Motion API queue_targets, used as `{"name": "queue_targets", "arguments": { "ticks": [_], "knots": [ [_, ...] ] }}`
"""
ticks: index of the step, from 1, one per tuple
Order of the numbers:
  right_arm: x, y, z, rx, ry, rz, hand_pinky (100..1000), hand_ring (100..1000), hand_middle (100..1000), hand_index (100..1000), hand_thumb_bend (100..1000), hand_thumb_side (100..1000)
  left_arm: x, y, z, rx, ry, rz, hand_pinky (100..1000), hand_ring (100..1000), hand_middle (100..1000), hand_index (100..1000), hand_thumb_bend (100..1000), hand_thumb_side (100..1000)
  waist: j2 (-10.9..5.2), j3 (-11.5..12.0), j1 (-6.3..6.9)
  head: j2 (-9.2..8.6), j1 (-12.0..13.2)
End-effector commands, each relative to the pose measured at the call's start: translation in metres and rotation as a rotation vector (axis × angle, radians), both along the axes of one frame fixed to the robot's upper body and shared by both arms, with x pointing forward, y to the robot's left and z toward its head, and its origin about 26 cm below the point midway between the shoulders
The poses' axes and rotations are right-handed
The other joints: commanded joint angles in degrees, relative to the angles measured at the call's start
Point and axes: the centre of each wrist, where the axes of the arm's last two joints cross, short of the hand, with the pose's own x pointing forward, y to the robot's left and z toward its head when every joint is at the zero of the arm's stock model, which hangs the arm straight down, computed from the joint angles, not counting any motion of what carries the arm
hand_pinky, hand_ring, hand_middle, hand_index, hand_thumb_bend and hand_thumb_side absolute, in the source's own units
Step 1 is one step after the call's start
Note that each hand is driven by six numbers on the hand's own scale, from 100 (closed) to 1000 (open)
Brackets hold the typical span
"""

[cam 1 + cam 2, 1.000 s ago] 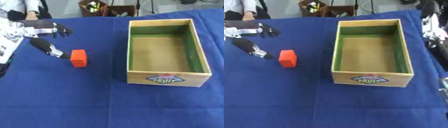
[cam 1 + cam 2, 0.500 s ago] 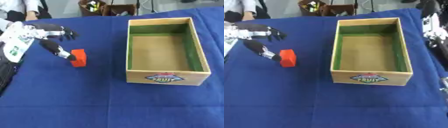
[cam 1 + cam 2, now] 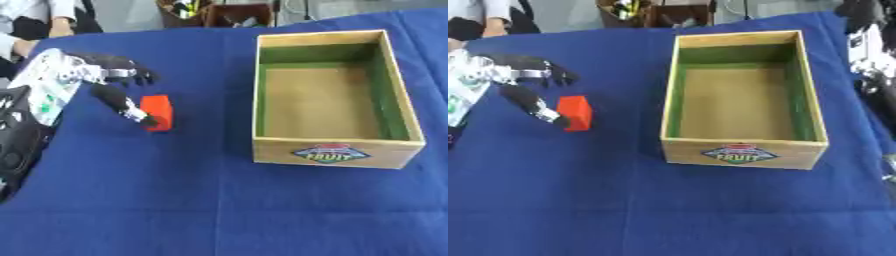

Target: Pick up objects on the table and place them in the box.

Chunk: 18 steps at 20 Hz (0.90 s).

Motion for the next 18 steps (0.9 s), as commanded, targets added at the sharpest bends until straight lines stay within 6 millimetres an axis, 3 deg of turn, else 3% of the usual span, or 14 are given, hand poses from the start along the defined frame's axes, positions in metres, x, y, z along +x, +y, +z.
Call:
{"name": "queue_targets", "arguments": {
  "ticks": [1, 14, 16, 18],
  "knots": [
    [-0.004, 0.000, 0.010, -0.002, -0.036, 0.012, 914, 830, 591, 783, 100, 577, 0.001, 0.007, 0.011, 0.049, -0.002, 0.000, 759, 856, 850, 1000, 767, 732, -0.93, -0.10, -0.17, 0.24, 0.12],
    [-0.004, 0.000, 0.010, 0.000, -0.037, 0.013, 916, 830, 589, 780, 100, 580, 0.007, 0.002, -0.004, 0.118, -0.041, 0.026, 756, 852, 828, 999, 748, 752, -0.28, -0.61, -0.22, -0.47, 0.36],
    [-0.004, 0.000, 0.010, 0.000, -0.037, 0.013, 917, 830, 588, 780, 100, 580, 0.007, 0.002, -0.005, 0.135, -0.053, 0.027, 740, 837, 798, 975, 736, 756, -0.23, -0.61, -0.23, -0.50, 0.28],
    [-0.004, 0.000, 0.010, 0.000, -0.037, 0.012, 917, 830, 587, 780, 100, 580, 0.007, 0.001, -0.006, 0.142, -0.078, 0.016, 688, 777, 714, 912, 715, 761, -0.17, -0.59, -0.25, -0.53, 0.20]
  ]
}}
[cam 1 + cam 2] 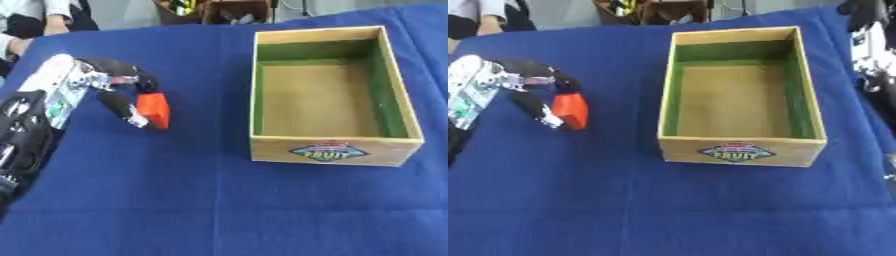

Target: Pick up objects on the table and place them in the box.

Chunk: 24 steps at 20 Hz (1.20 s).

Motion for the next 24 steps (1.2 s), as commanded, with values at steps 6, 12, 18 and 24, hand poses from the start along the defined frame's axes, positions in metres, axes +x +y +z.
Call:
{"name": "queue_targets", "arguments": {
  "ticks": [6, 12, 18, 24],
  "knots": [
    [-0.004, -0.001, 0.008, 0.000, -0.030, 0.007, 919, 830, 587, 780, 100, 581, -0.001, 0.004, 0.000, -0.006, -0.087, -0.033, 574, 649, 573, 809, 597, 747, -0.68, 0.13, -0.39, -0.57, -0.02],
    [-0.004, -0.001, 0.008, -0.001, -0.030, 0.006, 920, 831, 586, 781, 100, 581, -0.001, 0.001, -0.001, -0.024, -0.113, -0.046, 515, 577, 499, 735, 492, 730, -0.69, 0.07, -0.40, -0.65, -0.01],
    [-0.004, -0.002, 0.007, 0.000, -0.025, 0.004, 921, 830, 586, 781, 100, 580, -0.006, 0.000, 0.014, -0.035, -0.238, -0.023, 489, 552, 487, 710, 122, 697, -0.95, 0.26, -0.39, -0.67, -0.10],
    [-0.004, -0.003, 0.006, 0.005, -0.022, 0.000, 920, 830, 586, 781, 100, 579, -0.015, 0.000, 0.035, -0.045, -0.381, -0.017, 477, 539, 482, 707, 100, 700, -1.42, 0.58, -0.42, -0.70, -0.11]
  ]
}}
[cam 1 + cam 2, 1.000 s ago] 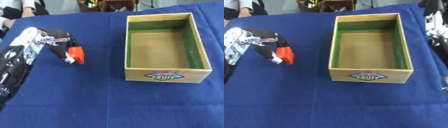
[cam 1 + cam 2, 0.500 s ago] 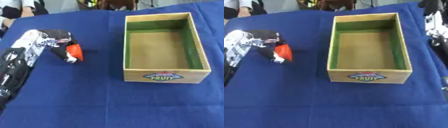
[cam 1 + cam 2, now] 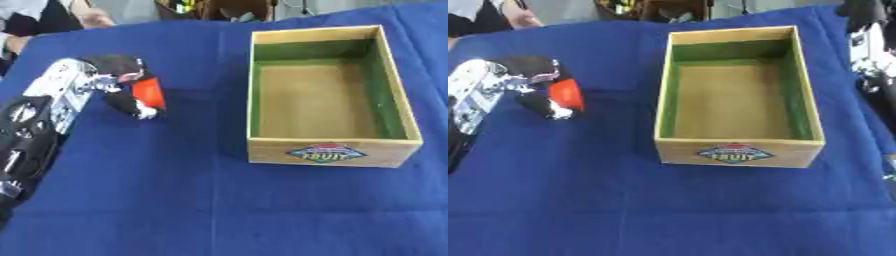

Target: Pick up objects on the table and place them in the box.

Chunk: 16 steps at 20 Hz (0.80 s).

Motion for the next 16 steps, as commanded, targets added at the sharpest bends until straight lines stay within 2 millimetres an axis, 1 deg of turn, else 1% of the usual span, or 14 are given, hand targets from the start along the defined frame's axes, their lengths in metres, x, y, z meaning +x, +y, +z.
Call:
{"name": "queue_targets", "arguments": {
  "ticks": [1, 2, 4, 6, 7, 8, 9, 10, 11, 12, 16],
  "knots": [
    [-0.004, -0.002, 0.007, 0.004, -0.029, 0.003, 920, 830, 586, 781, 100, 579, -0.010, 0.011, 0.033, -0.002, -0.110, 0.013, 475, 536, 481, 707, 100, 698, -1.75, 0.22, -0.27, -0.66, 0.02],
    [-0.004, -0.002, 0.007, 0.005, -0.028, 0.002, 920, 830, 586, 781, 100, 578, -0.012, 0.010, 0.037, -0.008, -0.123, 0.009, 475, 535, 481, 708, 100, 696, -1.79, 0.25, -0.28, -0.68, 0.01],
    [-0.004, -0.002, 0.007, 0.005, -0.028, 0.003, 920, 830, 586, 781, 100, 579, -0.016, 0.009, 0.044, -0.011, -0.132, 0.002, 484, 545, 510, 726, 100, 707, -1.84, 0.28, -0.27, -0.74, -0.01],
    [-0.004, -0.002, 0.007, 0.004, -0.028, 0.003, 921, 830, 586, 782, 100, 578, -0.018, 0.008, 0.048, -0.009, -0.124, -0.002, 481, 552, 546, 739, 100, 710, -1.83, 0.28, -0.26, -0.81, 0.02],
    [-0.004, -0.002, 0.007, 0.004, -0.028, 0.003, 921, 830, 586, 782, 100, 579, -0.019, 0.007, 0.049, -0.014, -0.119, -0.005, 478, 550, 545, 739, 100, 712, -1.79, 0.27, -0.26, -0.86, 0.00],
    [-0.004, -0.002, 0.007, 0.004, -0.028, 0.003, 920, 831, 586, 782, 100, 579, -0.019, 0.007, 0.050, -0.019, -0.115, -0.008, 469, 534, 520, 729, 100, 712, -1.76, 0.24, -0.27, -0.91, 0.00],
    [-0.004, -0.002, 0.008, 0.004, -0.029, 0.003, 920, 831, 586, 782, 100, 579, -0.020, 0.006, 0.051, -0.026, -0.116, -0.012, 469, 534, 520, 729, 100, 712, -1.72, 0.22, -0.28, -0.95, 0.00],
    [-0.004, -0.002, 0.008, 0.004, -0.030, 0.003, 921, 831, 587, 782, 100, 579, -0.021, 0.005, 0.052, -0.035, -0.118, -0.018, 459, 520, 492, 717, 100, 711, -1.68, 0.18, -0.28, -0.99, 0.01],
    [-0.004, -0.002, 0.008, 0.004, -0.031, 0.003, 921, 831, 587, 782, 100, 579, -0.022, 0.003, 0.055, -0.048, -0.126, -0.028, 452, 516, 485, 712, 100, 708, -1.63, 0.15, -0.28, -1.07, 0.01],
    [-0.004, -0.002, 0.008, 0.005, -0.031, 0.002, 921, 831, 586, 782, 100, 580, -0.023, 0.000, 0.059, -0.067, -0.147, -0.041, 419, 494, 457, 686, 100, 696, -1.57, 0.12, -0.28, -1.18, -0.04],
    [-0.004, -0.002, 0.009, 0.005, -0.033, 0.004, 921, 831, 586, 782, 100, 579, -0.030, -0.014, 0.076, -0.135, -0.225, -0.096, 382, 475, 438, 663, 100, 668, -1.39, -0.01, -0.26, -1.34, 0.07]
  ]
}}
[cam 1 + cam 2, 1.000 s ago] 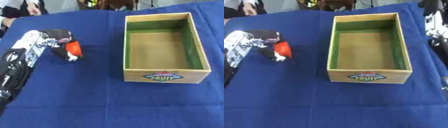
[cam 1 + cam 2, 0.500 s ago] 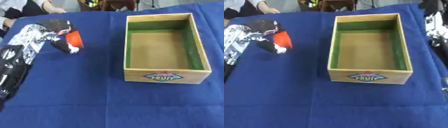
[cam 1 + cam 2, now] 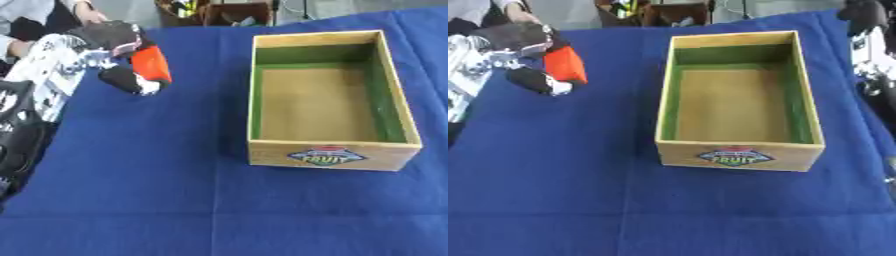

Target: Pick up objects on the table and place them in the box.

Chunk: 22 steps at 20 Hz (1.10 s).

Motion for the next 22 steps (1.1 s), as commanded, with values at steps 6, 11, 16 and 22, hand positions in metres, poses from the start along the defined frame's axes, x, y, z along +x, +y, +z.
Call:
{"name": "queue_targets", "arguments": {
  "ticks": [6, 11, 16, 22],
  "knots": [
    [-0.004, 0.003, 0.011, 0.006, -0.043, 0.027, 919, 830, 587, 783, 100, 574, -0.018, -0.029, 0.051, -0.154, -0.210, -0.108, 322, 443, 398, 625, 100, 657, -1.15, -0.45, -0.16, -0.95, 0.41],
    [-0.004, 0.009, 0.014, 0.008, -0.054, 0.060, 917, 829, 590, 783, 100, 568, -0.025, -0.047, 0.067, -0.232, -0.292, -0.152, 307, 426, 384, 614, 100, 650, -1.33, -1.13, 0.01, -1.00, 0.91],
    [-0.004, 0.018, 0.021, 0.017, -0.081, 0.103, 911, 827, 593, 783, 100, 562, -0.032, -0.075, 0.079, -0.311, -0.385, -0.219, 295, 405, 371, 610, 100, 637, -1.49, -2.50, 0.07, -1.43, 2.29],
    [-0.004, 0.025, 0.031, 0.034, -0.137, 0.148, 903, 823, 598, 783, 100, 552, -0.033, -0.106, 0.073, -0.357, -0.419, -0.295, 283, 396, 359, 602, 100, 627, -1.24, -4.47, 0.05, -1.77, 5.22]
  ]
}}
